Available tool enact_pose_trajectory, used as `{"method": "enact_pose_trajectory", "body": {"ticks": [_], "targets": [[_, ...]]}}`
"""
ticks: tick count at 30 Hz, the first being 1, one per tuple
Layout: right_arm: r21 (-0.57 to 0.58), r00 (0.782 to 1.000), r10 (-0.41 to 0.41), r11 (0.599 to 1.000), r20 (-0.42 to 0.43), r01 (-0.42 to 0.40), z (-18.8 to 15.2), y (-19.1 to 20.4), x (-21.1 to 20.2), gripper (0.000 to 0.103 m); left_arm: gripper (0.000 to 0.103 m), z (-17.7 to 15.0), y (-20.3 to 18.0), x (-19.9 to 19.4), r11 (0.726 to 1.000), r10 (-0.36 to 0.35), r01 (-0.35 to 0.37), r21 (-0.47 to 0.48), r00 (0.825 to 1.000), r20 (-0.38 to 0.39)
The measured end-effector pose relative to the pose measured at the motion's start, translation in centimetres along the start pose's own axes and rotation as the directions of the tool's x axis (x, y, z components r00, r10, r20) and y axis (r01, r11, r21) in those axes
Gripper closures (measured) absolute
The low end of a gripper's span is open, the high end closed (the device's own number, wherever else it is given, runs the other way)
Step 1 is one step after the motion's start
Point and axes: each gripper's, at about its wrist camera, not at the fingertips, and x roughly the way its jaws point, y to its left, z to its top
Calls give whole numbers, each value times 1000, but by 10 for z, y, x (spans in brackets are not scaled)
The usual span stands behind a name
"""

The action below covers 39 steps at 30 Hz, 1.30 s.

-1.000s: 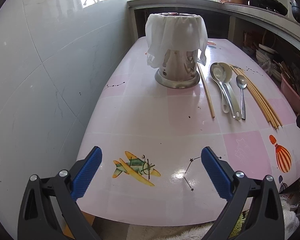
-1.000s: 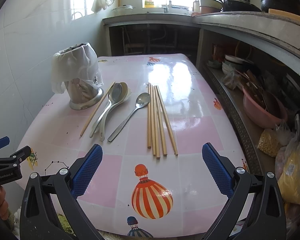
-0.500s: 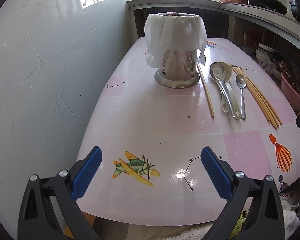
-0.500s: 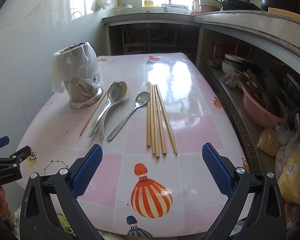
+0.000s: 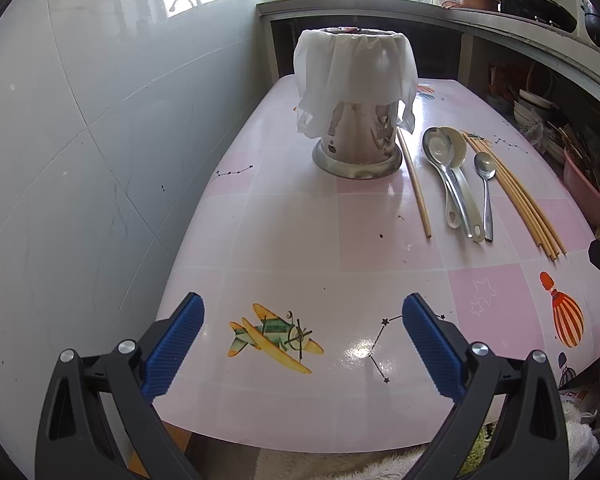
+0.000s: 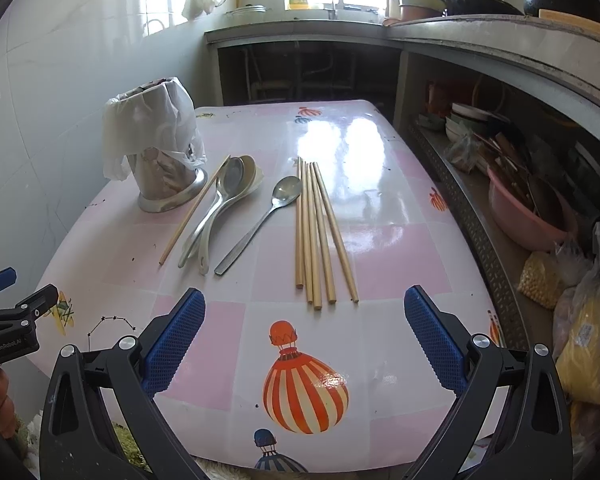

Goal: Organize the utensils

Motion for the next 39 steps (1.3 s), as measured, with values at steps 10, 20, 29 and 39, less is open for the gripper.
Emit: {"method": "enact_pose_trajectory", "body": {"ticks": [10, 20, 29, 39], "targets": [[-1, 1000, 0, 1000, -2, 0, -1, 0, 1, 8, 6, 0, 1, 0, 1000, 1, -1, -3, 1000, -2], [-1, 1000, -1, 1000, -2, 1, -1, 0, 1, 8, 6, -1, 1, 1, 1000, 3, -3, -4, 1000, -3], [-1, 1000, 0, 1000, -3, 0, 0, 0, 1, 8, 6, -2, 2, 2, 1000, 5, -5, -6, 1000, -6], [-1, 1000, 1, 1000, -4, -1, -1, 1, 2, 8, 6, -3, 3, 3, 1000, 10, -11, -7, 1000, -9]]}}
